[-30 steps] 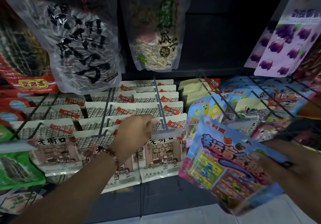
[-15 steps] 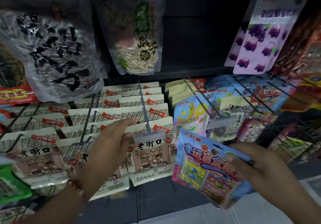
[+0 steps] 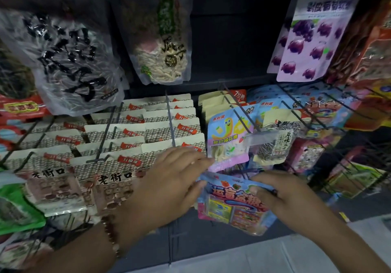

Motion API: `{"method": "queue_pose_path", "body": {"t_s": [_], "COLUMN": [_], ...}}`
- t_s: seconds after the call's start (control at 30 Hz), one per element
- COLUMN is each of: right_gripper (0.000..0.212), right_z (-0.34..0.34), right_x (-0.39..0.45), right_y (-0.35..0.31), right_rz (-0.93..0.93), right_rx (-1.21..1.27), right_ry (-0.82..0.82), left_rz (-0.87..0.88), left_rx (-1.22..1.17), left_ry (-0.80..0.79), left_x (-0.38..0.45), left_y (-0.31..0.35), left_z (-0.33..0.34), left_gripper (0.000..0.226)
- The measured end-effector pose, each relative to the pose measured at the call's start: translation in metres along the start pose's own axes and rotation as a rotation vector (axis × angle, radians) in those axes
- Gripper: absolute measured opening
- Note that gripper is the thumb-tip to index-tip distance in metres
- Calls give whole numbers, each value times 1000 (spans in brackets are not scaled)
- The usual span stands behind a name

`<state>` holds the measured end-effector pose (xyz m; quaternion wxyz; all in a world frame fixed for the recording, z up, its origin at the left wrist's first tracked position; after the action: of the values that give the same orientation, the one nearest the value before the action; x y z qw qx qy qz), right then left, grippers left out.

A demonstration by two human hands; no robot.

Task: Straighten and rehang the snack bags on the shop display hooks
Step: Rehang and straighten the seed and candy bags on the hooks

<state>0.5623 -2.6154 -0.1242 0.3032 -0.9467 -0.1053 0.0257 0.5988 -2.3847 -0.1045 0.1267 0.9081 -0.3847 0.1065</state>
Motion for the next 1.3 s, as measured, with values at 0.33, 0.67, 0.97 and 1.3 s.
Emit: {"method": "queue_pose_path", "body": {"t_s": [0.33, 0.67, 0.97, 1.3], "right_gripper": [15, 16, 11, 18], "right_z": [-15, -26, -30, -36], "right_x": [-20, -39, -35, -46], "right_y": [-3, 10, -3, 42], "right_rz": [-7, 252, 360, 420], "right_rx": [-110, -290, -294, -147], "right_ry": [71, 452, 555, 592], "left_rz": [5, 96, 132, 92], "left_rx": [-193, -313, -516, -620], "left_ry": [-158, -181, -259, -271], "left_x": [37, 69, 90, 103], "left_y": [24, 36, 32, 57], "left_z": [25, 43, 47, 71], "left_gripper": [27, 37, 30, 47]}}
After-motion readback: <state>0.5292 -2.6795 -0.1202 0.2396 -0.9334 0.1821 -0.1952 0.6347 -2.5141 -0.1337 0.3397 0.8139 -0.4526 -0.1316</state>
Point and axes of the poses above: each hand's wrist, its own x-axis towards the middle knuckle, its own z-axis out of the palm, y = z × x, the point moved 5 cm from there along x, towards the middle knuckle, and after that the axes turned 4 degrees about -y, right-handed, at the moved point
